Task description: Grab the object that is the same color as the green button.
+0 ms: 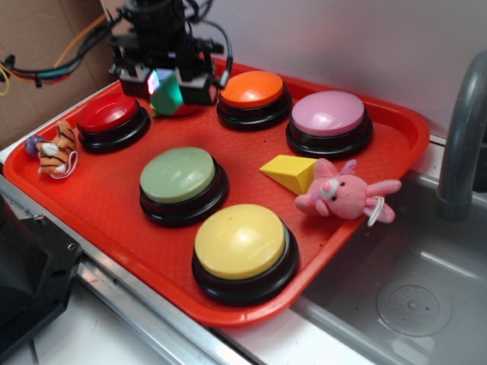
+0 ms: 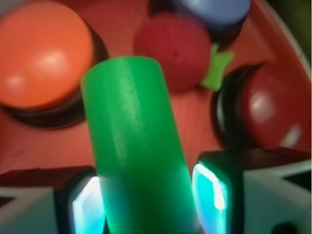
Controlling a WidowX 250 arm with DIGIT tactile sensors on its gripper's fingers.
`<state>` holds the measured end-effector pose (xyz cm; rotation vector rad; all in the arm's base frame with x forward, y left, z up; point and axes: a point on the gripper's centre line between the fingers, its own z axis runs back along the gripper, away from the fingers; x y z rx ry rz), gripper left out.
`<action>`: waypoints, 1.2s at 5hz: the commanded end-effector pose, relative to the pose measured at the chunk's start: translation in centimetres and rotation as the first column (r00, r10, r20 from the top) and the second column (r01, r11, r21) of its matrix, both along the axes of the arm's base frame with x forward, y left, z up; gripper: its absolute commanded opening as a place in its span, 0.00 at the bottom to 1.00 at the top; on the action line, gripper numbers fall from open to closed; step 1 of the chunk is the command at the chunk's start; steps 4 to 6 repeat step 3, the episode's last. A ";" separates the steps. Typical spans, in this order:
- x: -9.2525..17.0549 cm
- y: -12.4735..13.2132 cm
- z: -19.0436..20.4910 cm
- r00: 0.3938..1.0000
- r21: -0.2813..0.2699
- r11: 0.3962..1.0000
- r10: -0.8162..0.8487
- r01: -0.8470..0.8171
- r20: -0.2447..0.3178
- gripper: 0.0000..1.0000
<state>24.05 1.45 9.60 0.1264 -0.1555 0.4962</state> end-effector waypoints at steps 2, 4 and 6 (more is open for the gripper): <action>-2.4 -1.5 8.5 0.978 -0.120 0.971 -0.207 0.206 0.008 0.00; -2.0 -1.3 9.2 0.974 -0.092 0.970 -0.225 0.223 -0.010 0.00; -2.0 -1.3 9.2 0.974 -0.092 0.970 -0.225 0.223 -0.010 0.00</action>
